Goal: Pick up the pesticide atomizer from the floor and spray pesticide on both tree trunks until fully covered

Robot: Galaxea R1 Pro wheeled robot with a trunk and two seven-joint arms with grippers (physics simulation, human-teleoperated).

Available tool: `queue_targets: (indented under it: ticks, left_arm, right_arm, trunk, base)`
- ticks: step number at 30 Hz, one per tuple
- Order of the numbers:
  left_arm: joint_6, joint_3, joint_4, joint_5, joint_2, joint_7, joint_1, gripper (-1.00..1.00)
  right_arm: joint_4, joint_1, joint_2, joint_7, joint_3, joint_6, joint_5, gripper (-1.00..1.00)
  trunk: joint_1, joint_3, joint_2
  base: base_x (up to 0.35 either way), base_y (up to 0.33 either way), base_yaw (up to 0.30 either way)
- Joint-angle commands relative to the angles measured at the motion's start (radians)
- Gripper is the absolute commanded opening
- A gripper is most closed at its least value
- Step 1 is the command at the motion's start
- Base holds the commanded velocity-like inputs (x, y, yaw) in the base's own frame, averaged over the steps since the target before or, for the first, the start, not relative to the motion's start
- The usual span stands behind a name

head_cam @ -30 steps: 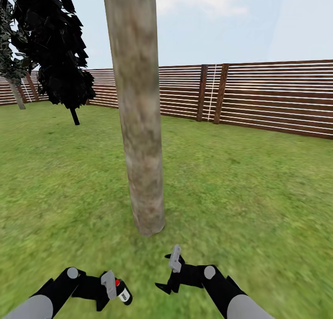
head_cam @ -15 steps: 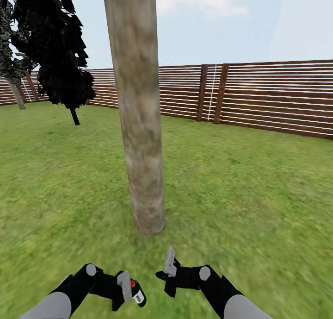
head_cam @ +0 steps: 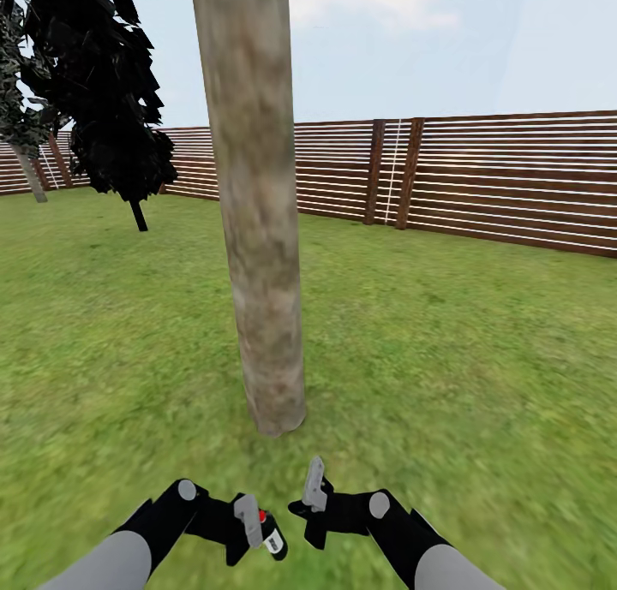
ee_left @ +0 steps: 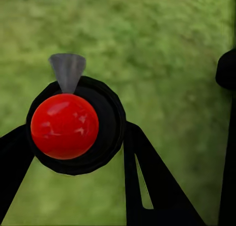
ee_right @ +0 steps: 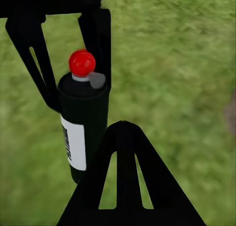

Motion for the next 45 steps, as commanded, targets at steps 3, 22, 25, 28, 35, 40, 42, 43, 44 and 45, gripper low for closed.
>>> queue_targets:
  ticks: [3,22,25,28,35,40,42,43,44,45]
  left_arm:
    - [-0.010,0.002,-0.001,-0.009,-0.010,0.000,0.000,-1.00]
    - [0.056,0.004,-0.045,-0.120,-0.049,0.003,-0.006,-1.00]
    - [0.056,0.005,-0.045,-0.121,-0.054,0.004,-0.006,-1.00]
    - [0.057,0.005,-0.045,-0.120,-0.055,0.019,-0.007,-1.00]
    - [0.056,0.005,-0.044,-0.119,-0.066,0.039,-0.007,-1.00]
    - [0.056,0.005,-0.044,-0.119,-0.073,0.040,-0.007,-1.00]
    - [0.056,0.005,-0.044,-0.119,-0.080,0.040,-0.007,-1.00]
    - [0.056,0.005,-0.043,-0.119,-0.082,0.040,-0.007,-1.00]
    - [0.056,0.005,-0.043,-0.119,-0.085,0.040,-0.007,-1.00]
    - [0.056,0.005,-0.044,-0.119,-0.087,0.040,-0.007,-1.00]
  right_arm:
    - [-0.002,-0.001,0.000,-0.001,0.000,-0.005,0.010,-1.00]
    - [-0.003,-0.001,0.000,-0.001,0.000,-0.005,0.010,-1.00]
    - [-0.003,-0.001,0.000,-0.001,0.000,-0.005,0.010,-1.00]
    - [-0.003,-0.001,0.000,-0.001,0.000,-0.005,0.010,-1.00]
    - [-0.003,-0.001,0.000,-0.001,0.000,-0.005,0.010,-1.00]
    - [-0.003,-0.001,0.000,-0.001,0.000,-0.005,0.010,-1.00]
    - [-0.003,-0.001,0.000,-0.001,0.000,-0.005,0.010,-1.00]
    - [-0.003,-0.001,0.000,-0.001,0.000,-0.005,0.010,-1.00]
    - [-0.003,-0.001,0.000,-0.001,0.000,-0.005,0.010,-1.00]
    - [-0.003,-0.001,0.000,-0.001,0.000,-0.005,0.010,-1.00]
  trunk:
    - [0.000,-0.001,0.000]
    - [0.000,-0.001,0.000]
    - [0.000,-0.001,0.000]
    - [0.000,-0.001,0.000]
    - [0.000,-0.001,0.000]
    - [0.000,-0.001,0.000]
    - [0.000,-0.001,0.000]
    - [0.000,-0.001,0.000]
    - [0.000,-0.001,0.000]
    - [0.000,-0.001,0.000]
  base:
    - [0.000,0.000,0.000]
    - [0.000,0.000,0.000]
    - [0.000,0.000,0.000]
    - [0.000,0.000,0.000]
    - [0.000,0.000,0.000]
    - [0.000,0.000,0.000]
    - [0.000,0.000,0.000]
    - [0.000,0.000,0.000]
    - [0.000,0.000,0.000]
    - [0.000,0.000,0.000]
